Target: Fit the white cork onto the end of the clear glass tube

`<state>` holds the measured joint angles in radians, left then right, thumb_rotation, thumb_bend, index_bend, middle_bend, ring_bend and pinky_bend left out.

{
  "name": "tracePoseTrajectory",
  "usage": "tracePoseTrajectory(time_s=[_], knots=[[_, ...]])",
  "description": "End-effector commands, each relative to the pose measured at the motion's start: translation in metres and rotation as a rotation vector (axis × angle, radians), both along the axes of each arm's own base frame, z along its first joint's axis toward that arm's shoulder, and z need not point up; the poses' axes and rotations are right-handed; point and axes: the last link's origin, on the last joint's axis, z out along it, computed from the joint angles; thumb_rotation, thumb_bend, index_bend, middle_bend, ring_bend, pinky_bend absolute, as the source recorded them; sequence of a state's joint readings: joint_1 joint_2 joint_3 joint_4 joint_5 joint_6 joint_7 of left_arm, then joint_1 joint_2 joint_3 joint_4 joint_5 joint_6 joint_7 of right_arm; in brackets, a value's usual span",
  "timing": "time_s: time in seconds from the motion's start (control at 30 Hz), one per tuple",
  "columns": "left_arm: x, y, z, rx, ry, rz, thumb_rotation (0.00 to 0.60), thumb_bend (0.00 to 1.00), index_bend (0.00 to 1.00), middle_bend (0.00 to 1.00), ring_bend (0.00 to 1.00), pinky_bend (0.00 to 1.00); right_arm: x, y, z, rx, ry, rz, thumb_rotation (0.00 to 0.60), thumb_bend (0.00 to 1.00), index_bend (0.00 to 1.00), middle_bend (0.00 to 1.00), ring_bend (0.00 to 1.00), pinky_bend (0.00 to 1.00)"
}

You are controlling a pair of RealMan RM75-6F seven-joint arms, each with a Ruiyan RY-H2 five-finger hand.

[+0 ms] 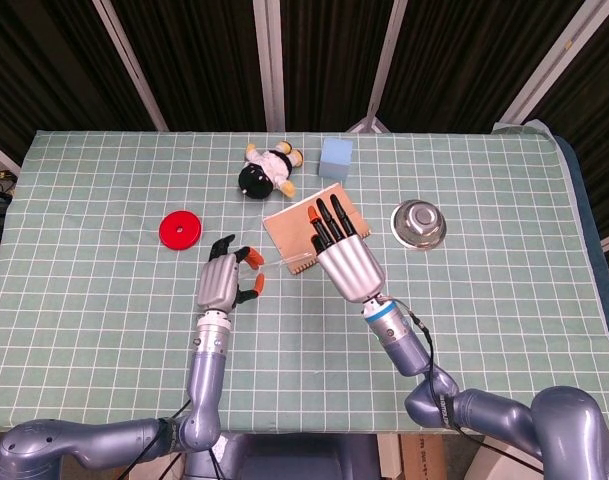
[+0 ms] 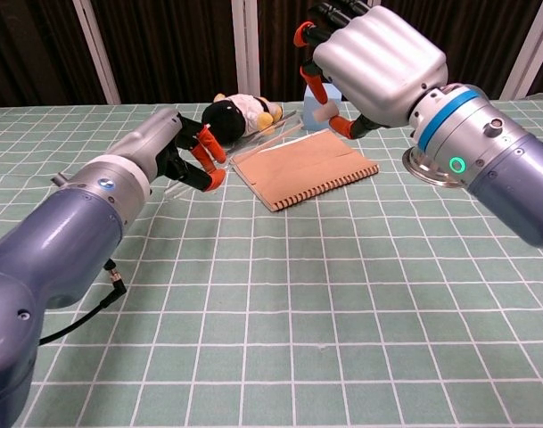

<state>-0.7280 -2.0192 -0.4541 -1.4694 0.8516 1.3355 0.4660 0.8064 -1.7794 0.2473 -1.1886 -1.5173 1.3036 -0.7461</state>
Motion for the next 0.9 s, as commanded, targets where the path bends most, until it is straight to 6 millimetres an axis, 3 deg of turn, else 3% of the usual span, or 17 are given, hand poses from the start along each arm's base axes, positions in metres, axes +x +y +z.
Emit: tracePoseTrajectory(time_s=[0.03,0.9], knots=[[0.0003,-0.0002,-0.0005,-0.001,-0.001,0.001,0.6,0.73,0.5,0.48,0.09,0.0,0.0009,0.0003,-0.0006,0.001,-0.001,-0.001,0.6,0.39,0.59,0.19,0.0,0.0],[0.0052,-0.0027,-0.0063,-0.01,-0.026,0.005,0.6,0.73,0.5,0.48,0.09,0.0,0.0077,0.0042,-0.0059,0.012,-0.016,0.001,0.6,0.39,0.59,0.19,0.0,0.0]])
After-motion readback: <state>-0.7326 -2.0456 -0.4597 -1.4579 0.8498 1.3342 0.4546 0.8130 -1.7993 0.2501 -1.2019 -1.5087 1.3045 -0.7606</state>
